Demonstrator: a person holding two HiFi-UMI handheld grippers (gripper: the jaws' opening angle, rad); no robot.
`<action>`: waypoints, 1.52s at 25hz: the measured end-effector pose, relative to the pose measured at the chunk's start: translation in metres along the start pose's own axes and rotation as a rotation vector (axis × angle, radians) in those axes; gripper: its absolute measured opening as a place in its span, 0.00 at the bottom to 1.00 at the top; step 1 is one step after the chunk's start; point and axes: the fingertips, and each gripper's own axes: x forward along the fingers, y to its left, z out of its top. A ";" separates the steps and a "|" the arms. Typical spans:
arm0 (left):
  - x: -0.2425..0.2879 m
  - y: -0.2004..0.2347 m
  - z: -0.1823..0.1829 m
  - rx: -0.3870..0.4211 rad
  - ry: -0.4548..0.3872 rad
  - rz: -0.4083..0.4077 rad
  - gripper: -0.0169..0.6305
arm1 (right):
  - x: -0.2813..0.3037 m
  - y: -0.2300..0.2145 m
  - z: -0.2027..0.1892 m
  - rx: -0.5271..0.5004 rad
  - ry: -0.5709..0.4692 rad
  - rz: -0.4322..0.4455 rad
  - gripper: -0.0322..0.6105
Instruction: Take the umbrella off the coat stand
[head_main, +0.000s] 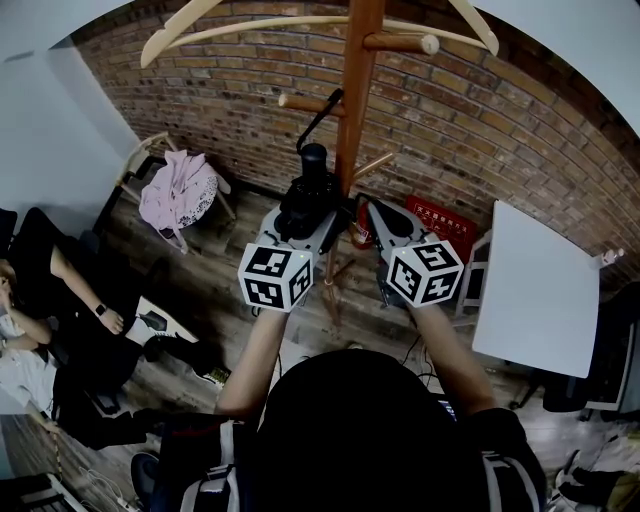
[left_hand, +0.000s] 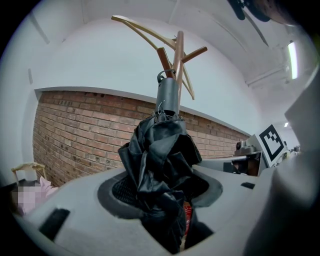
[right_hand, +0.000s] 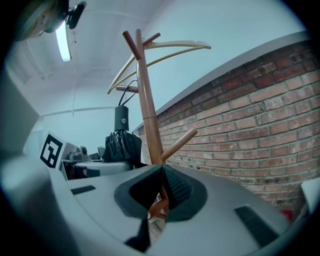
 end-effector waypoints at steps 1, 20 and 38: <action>-0.001 0.001 0.001 -0.001 -0.003 0.002 0.41 | 0.000 0.001 0.000 0.000 -0.001 0.001 0.10; -0.014 0.008 0.020 0.005 -0.036 0.013 0.40 | 0.011 0.015 0.004 -0.006 -0.001 0.038 0.10; -0.028 0.019 0.043 0.001 -0.088 0.038 0.40 | 0.026 0.030 0.012 -0.011 -0.013 0.073 0.10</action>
